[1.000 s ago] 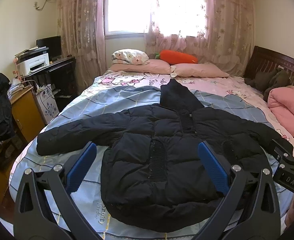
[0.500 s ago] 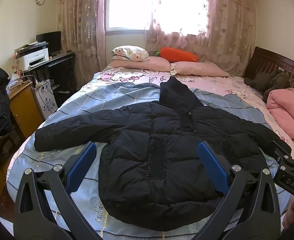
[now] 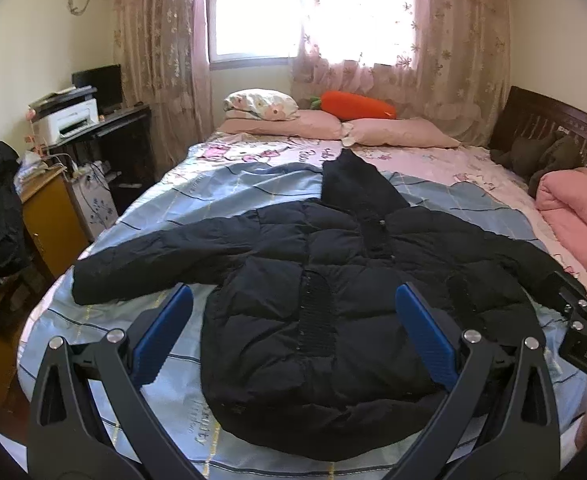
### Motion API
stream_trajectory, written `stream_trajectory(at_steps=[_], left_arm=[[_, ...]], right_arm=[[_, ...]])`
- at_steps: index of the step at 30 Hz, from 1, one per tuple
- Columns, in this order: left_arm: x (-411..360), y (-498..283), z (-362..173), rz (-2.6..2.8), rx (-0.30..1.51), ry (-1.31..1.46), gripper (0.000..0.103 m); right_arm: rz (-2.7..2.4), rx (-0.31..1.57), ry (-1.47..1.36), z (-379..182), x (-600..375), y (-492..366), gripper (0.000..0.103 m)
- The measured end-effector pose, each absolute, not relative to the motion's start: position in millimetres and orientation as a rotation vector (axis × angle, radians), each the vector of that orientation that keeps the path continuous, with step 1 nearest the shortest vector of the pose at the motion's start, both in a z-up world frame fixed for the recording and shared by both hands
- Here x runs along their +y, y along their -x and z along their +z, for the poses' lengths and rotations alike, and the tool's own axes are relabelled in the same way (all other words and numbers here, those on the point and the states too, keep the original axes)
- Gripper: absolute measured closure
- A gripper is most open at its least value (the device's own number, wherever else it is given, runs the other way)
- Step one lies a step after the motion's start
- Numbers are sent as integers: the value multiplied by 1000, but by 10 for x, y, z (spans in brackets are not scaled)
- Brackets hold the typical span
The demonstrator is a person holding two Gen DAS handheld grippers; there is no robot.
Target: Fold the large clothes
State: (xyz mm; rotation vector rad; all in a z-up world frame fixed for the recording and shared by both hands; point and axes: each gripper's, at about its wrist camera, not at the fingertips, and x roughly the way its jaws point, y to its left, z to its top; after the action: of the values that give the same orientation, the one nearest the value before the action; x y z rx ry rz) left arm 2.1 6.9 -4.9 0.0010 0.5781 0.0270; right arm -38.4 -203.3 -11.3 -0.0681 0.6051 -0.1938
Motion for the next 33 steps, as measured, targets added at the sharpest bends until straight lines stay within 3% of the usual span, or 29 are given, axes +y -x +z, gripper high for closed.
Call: stream_trajectory(at_steps=[33], left_arm=[[97, -45, -130, 23, 603, 13, 2]], right_arm=[[-205, 608, 79, -95, -2023, 383, 1]])
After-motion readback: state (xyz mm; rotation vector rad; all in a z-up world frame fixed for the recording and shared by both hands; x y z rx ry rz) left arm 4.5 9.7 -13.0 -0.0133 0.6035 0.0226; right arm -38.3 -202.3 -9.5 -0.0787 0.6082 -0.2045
